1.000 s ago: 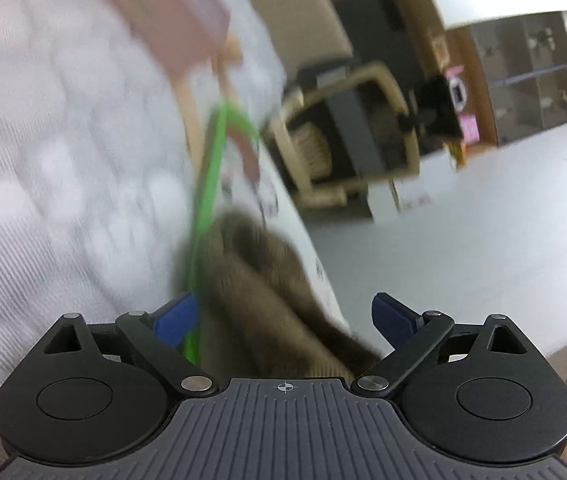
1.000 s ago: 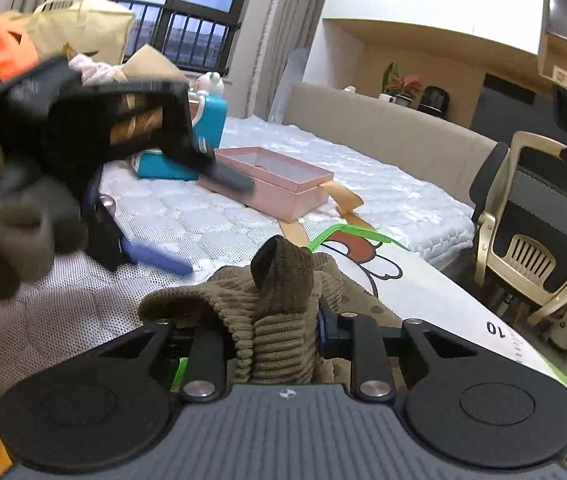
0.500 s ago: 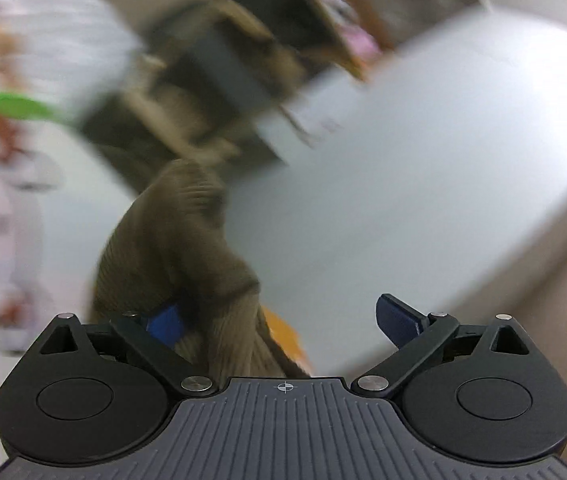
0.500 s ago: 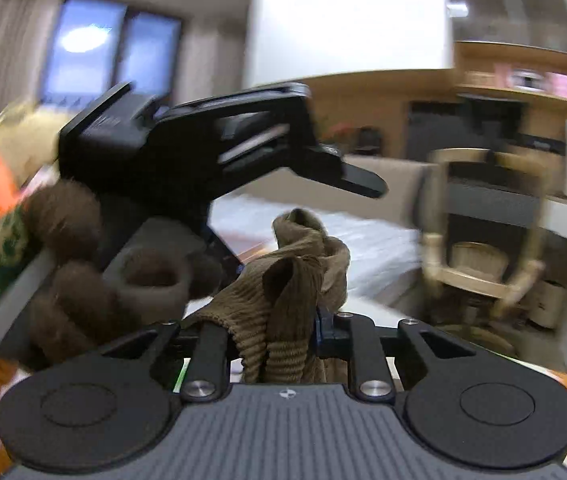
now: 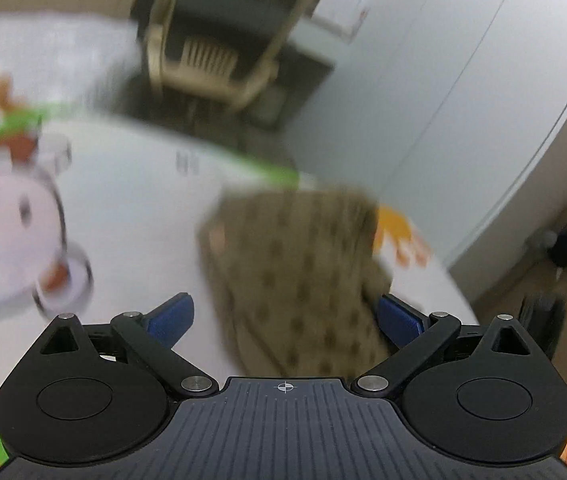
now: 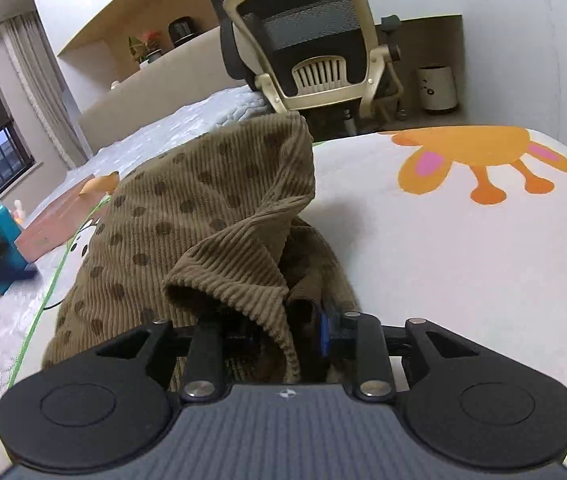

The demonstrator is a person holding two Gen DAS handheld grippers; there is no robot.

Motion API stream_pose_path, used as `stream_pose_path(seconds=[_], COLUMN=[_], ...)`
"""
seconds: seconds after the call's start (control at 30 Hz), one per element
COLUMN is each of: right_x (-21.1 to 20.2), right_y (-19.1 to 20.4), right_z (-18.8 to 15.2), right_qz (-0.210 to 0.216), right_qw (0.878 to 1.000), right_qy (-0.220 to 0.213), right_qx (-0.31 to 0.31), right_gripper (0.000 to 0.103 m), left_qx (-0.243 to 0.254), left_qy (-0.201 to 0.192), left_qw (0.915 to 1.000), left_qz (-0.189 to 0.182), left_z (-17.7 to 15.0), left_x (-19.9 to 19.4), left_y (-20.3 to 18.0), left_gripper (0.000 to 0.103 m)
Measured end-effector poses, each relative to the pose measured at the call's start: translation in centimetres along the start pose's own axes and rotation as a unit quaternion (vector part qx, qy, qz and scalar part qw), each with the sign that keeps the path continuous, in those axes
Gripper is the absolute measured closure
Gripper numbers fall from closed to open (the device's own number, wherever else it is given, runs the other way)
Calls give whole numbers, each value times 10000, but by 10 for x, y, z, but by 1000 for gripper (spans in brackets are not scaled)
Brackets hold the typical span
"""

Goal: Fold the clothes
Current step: 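Lift and fold the cardigan end over the body with both grippers, then release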

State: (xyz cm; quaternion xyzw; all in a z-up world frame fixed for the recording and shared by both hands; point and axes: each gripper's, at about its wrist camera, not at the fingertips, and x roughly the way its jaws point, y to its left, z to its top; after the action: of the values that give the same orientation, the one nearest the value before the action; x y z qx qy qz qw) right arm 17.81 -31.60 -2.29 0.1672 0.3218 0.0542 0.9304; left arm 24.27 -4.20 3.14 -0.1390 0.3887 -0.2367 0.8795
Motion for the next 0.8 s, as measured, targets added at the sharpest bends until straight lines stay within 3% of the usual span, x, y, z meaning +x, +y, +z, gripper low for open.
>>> stream_pose_path(seconds=[0.07, 0.13, 0.37, 0.43, 0.5, 0.57, 0.73, 0.8], right_x=[1, 1, -1, -11, -23, -33, -64, -70], right_y=[0, 8, 55, 53, 40, 25, 9, 12], right_z=[0, -1, -12, -13, -12, -12, 3, 14], right_qz=[16, -13, 804, 743, 491, 151, -82, 10], right_qw=[9996, 9994, 9960, 9971, 9988, 9998, 9991, 9983], right_qy=[27, 42, 317, 113, -90, -142, -259, -337], right_qx=[264, 339, 225, 100, -5, -82, -318, -466], right_gripper=[73, 73, 74, 72, 52, 40, 40, 40], left_qx=[-195, -289, -335, -324, -250, 7, 782, 979], left_qy=[264, 272, -86, -86, -11, 115, 231, 144], left_qw=[9994, 9992, 9993, 9993, 9993, 9985, 9922, 9911], left_qz=[-93, -92, 136, 167, 267, 526, 944, 894], left_z=[-13, -17, -7, -10, -16, -25, -41, -44], left_x=[13, 14, -8, -12, -11, -11, -18, -26], left_y=[10, 13, 23, 25, 28, 28, 20, 18], left_gripper=[2, 2, 2, 2, 2, 2, 2, 2])
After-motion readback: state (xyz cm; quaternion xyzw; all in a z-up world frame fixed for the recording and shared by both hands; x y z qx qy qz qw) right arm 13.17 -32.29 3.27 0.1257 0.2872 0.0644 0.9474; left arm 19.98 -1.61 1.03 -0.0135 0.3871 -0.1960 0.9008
